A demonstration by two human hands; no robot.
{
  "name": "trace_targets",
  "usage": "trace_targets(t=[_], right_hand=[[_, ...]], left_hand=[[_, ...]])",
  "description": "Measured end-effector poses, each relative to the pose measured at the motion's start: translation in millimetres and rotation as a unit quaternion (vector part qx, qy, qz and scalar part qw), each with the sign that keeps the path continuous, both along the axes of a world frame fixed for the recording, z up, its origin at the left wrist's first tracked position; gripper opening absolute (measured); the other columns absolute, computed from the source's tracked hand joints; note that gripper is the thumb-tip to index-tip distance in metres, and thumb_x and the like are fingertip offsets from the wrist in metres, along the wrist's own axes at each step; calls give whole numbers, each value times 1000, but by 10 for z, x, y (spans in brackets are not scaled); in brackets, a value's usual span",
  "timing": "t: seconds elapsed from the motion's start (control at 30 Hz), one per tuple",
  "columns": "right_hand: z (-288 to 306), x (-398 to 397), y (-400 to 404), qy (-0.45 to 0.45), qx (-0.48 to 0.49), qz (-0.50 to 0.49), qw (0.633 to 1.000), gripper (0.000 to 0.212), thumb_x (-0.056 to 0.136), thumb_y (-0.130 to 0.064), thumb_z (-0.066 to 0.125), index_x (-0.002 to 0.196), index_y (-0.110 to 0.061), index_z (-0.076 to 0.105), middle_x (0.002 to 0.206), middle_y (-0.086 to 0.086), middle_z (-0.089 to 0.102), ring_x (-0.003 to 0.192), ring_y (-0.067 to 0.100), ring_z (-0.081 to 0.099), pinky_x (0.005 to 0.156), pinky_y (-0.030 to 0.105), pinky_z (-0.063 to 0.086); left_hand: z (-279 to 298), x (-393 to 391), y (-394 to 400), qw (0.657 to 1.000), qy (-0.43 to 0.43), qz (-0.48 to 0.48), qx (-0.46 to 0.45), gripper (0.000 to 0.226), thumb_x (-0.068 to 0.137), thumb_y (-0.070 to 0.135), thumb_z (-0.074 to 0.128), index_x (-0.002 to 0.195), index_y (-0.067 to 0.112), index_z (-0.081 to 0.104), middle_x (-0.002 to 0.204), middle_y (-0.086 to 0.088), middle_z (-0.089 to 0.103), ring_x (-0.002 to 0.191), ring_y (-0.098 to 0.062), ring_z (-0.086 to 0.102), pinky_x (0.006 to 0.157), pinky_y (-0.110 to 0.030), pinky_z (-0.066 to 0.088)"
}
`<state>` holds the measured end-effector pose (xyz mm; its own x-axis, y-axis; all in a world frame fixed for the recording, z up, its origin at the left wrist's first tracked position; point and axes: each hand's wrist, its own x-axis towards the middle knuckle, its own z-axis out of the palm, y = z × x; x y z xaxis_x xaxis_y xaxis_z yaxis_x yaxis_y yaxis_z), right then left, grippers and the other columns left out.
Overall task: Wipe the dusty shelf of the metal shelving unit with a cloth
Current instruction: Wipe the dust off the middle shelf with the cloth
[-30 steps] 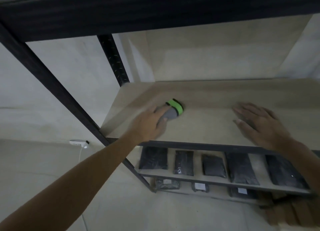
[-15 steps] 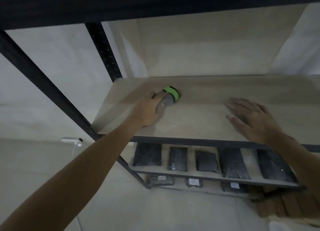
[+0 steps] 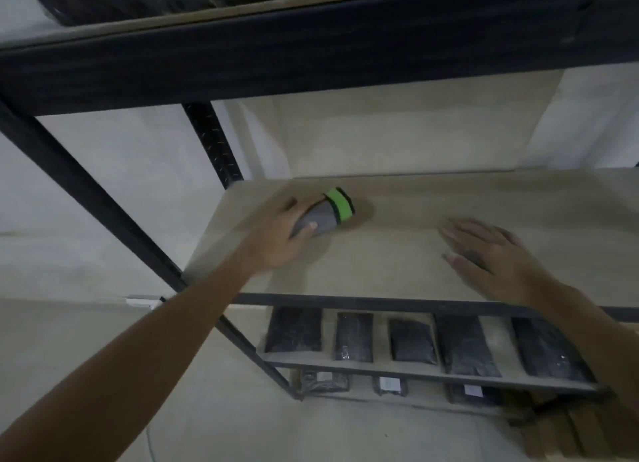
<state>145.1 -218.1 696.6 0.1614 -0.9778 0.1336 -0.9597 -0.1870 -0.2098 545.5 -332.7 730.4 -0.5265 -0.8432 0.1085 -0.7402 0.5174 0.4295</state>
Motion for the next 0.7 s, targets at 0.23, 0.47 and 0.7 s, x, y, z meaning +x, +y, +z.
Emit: trace_targets(t=[0.23,0.47,0.7], right_hand=[[34,-536,63,7,-14,-22,1000,62,99,-59,28,151,-30,44,160,-9,37,151,10,26,120,37,24],[-44,-578,100,14,-37,-37,999,55,101,-51,34,149,-30,47,157,-11,41,149,8,27,114,15,9],[-87,-482,61,40,-43,-59,997,58,100,-57,29,152,-32,41,160,-10,37,150,12,27,117,29,17]], left_hand=[[124,-336,-1097,990,-25,133,-25,58,100,31,52,152,16,32,146,-19,51,129,-40,53,104,-52,48],[-87,-353,-1243,980,-140,58,-125,55,96,43,63,142,14,52,125,-17,51,113,-37,55,91,-48,50],[-143,-508,-1242,991,-69,70,-87,46,99,31,61,139,10,57,124,-19,54,106,-40,61,88,-43,49]])
